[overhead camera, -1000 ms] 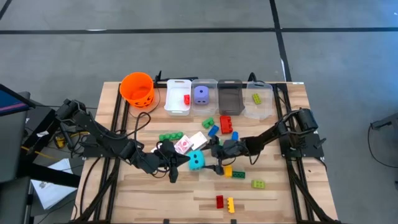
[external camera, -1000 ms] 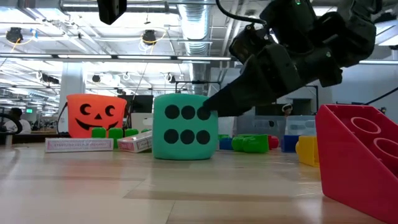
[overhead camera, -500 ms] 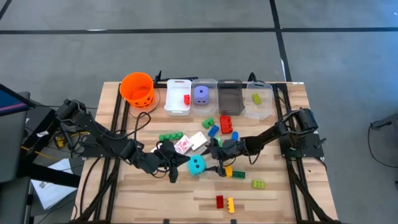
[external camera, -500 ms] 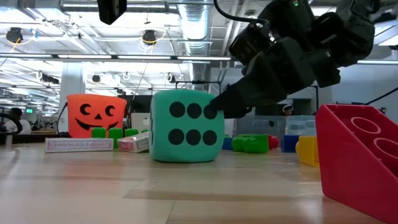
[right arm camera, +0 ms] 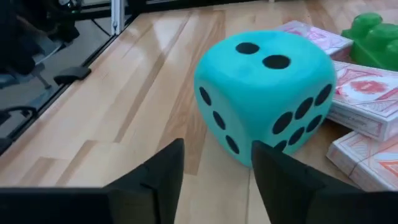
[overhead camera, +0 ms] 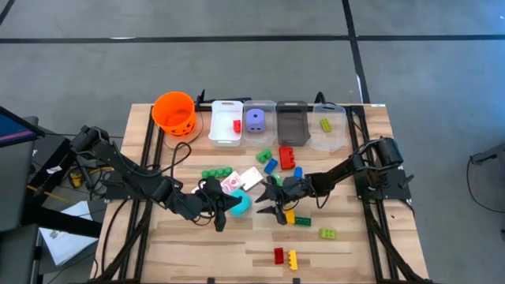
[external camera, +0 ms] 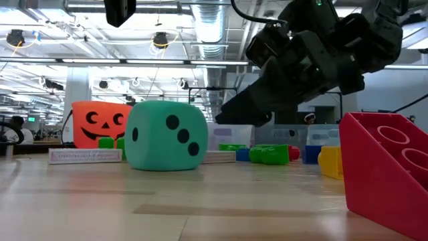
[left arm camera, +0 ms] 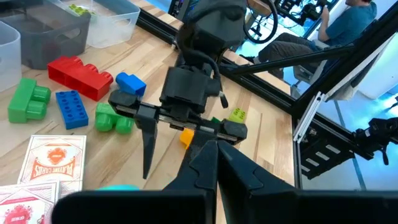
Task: Pick & Place Toys
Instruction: Put the blue dice into the left transparent bin
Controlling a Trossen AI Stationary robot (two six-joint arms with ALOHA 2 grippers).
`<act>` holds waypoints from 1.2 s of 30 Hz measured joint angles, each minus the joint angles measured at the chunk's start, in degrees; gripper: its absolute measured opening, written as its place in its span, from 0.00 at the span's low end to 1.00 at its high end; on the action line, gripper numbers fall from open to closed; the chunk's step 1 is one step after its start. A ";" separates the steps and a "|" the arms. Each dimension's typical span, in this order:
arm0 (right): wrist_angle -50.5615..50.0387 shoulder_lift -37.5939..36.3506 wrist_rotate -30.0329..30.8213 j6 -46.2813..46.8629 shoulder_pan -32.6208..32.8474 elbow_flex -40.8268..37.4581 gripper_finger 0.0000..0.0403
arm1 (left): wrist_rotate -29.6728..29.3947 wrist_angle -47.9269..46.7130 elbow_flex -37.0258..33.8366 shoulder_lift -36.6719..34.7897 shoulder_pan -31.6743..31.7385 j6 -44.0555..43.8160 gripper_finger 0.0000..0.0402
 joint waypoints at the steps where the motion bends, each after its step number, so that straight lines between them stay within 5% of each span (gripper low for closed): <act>1: 0.38 0.00 0.01 0.08 -0.19 0.00 0.45 | 0.00 -0.33 0.00 0.00 0.00 -0.02 0.00; 17: 4.02 -0.02 0.30 1.18 -1.79 0.00 0.77 | 6.00 -17.59 0.02 2.01 0.05 -17.33 0.00; 26: 3.93 -0.02 1.60 1.19 -1.68 0.00 0.80 | 14.20 -15.99 0.04 13.40 1.43 -23.93 0.00; 36: 2.22 -0.04 1.67 1.18 -1.68 0.00 0.80 | 18.40 -20.63 0.04 12.07 1.30 -26.67 0.00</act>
